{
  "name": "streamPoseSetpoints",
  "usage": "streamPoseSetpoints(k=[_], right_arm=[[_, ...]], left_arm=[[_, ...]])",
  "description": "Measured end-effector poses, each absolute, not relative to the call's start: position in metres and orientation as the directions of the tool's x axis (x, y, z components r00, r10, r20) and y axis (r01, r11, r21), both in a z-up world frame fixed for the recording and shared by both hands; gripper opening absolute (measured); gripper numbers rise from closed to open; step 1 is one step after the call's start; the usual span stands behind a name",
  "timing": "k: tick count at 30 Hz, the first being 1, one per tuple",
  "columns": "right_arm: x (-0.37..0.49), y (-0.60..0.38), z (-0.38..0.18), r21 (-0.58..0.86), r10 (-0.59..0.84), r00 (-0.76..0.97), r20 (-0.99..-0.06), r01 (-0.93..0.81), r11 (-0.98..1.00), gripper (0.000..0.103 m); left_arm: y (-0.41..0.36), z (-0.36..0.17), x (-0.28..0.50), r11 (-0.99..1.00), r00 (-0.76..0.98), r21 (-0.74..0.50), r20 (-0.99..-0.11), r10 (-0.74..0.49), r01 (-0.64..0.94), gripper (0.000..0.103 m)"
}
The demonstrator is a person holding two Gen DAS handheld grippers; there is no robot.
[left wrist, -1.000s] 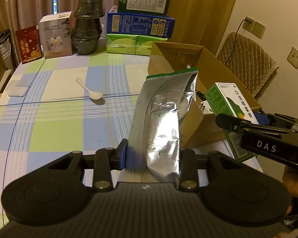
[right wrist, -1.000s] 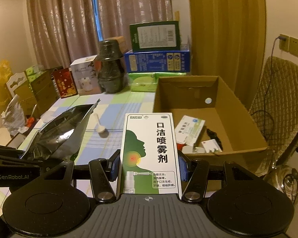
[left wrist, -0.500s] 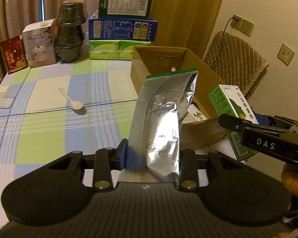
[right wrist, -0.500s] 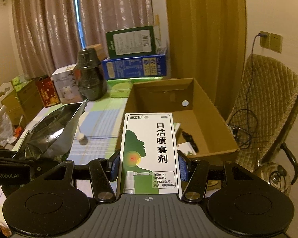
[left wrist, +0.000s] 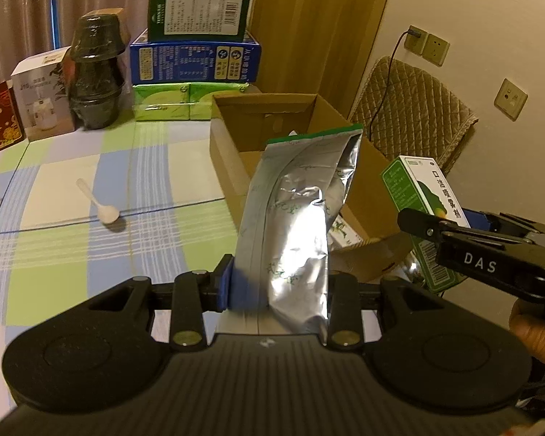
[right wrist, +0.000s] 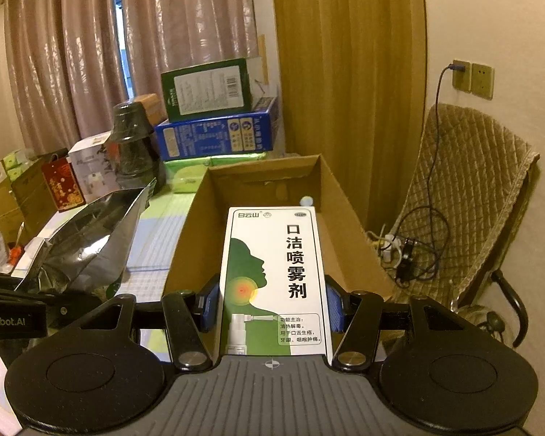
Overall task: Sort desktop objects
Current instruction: 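Hold the spray box and foil bag over the cardboard box with both grippers, then open the left gripper to drop the foil bag while the right drops the spray box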
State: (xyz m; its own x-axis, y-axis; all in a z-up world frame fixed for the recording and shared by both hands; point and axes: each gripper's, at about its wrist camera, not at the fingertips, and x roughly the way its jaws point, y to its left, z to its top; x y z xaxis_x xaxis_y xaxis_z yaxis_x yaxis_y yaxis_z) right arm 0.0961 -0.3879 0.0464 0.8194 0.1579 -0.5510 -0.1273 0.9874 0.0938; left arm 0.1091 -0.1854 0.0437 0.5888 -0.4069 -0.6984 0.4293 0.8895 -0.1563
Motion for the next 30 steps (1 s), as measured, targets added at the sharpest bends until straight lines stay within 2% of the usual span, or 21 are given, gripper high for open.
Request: streamPoseSetpoints(k=[10,27,29,30], right_arm=[[0.123,-0.402,0.049,0.068,0.142,0.83,-0.539,-0.125,0.99,0.053],[0.191,-0.416,0.03,0.03,0.111,0.806,-0.581,-0.115,0.993,0.053],[0.197,-0.417,0.027,0.031,0.109,0.802,-0.587,-0.112,0.993,0.053],[0.199,-0.417,0.026,0.033,0.108,0.8,-0.589,-0.11,0.993,0.053]], left_arm=[[-0.218,0.045,0.129,0.878,0.582,-0.161,-0.693,-0.426,0.452,0.031],[-0.261,0.029,0.194,0.864,0.545,-0.221,-0.699,-0.464,0.452,0.031],[-0.266,0.026,0.202,0.864,0.538,-0.222,-0.705,-0.462,0.452,0.032],[-0.268,0.025,0.206,0.865,0.537,-0.226,-0.706,-0.463,0.449,0.036]])
